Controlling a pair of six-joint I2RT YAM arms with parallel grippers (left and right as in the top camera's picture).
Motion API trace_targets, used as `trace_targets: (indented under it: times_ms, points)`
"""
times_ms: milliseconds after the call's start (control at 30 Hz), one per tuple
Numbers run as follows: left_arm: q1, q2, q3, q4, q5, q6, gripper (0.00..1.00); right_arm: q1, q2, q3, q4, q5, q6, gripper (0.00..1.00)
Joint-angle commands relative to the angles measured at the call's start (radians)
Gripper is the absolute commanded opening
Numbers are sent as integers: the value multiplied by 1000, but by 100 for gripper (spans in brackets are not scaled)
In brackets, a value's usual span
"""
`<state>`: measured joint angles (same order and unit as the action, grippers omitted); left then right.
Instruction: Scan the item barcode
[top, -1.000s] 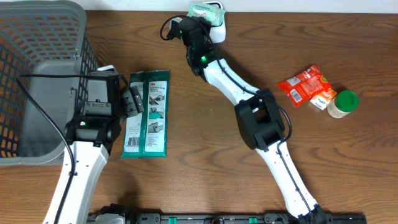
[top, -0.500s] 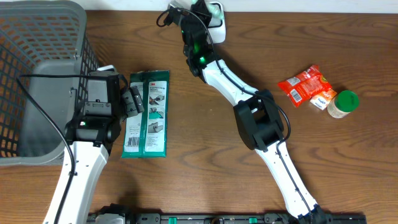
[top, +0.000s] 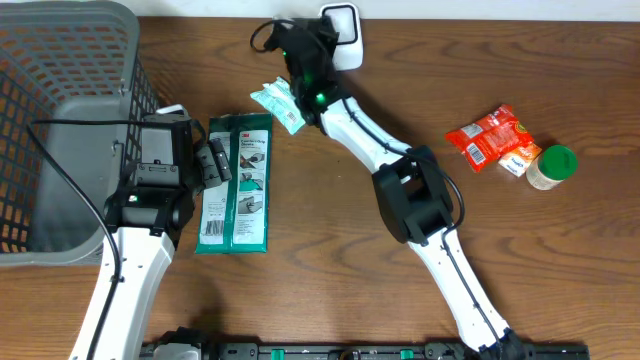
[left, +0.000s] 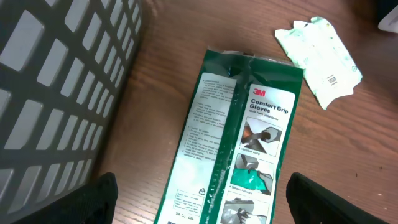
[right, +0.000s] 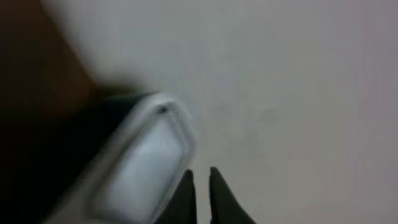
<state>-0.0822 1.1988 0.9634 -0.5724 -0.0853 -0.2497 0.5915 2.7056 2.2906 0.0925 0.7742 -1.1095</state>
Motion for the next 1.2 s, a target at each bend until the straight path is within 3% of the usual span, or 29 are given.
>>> trace_targets:
  times_ms: [0, 100, 200, 233, 367, 500, 567, 633, 833, 1167]
  points:
    - [3, 3, 9, 0, -13, 13, 87, 55, -117, 10, -181, -12, 282, 9]
    - [3, 3, 9, 0, -13, 13, 87, 75, -198, 10, -444, -170, 529, 22]
    - [3, 3, 9, 0, -13, 13, 87, 72, -265, 10, -670, -468, 747, 36]
    - [3, 3, 9, 0, -13, 13, 87, 65, -277, 10, -722, -571, 782, 42]
    - [3, 3, 9, 0, -13, 13, 87, 37, -280, 9, -828, -790, 828, 45]
    - [3, 3, 9, 0, -13, 13, 87, 36, -266, 9, -858, -821, 852, 50]
    - [3, 3, 9, 0, -13, 13, 87, 47, -264, 7, -854, -814, 851, 56]
    - [3, 3, 9, 0, -13, 13, 87, 63, -264, 6, -844, -768, 851, 68]
    - [3, 3, 9, 0, -13, 13, 87, 90, -220, 5, -790, -634, 852, 69]
    - [3, 3, 9, 0, -13, 13, 87, 45, -109, 5, -758, -775, 916, 70]
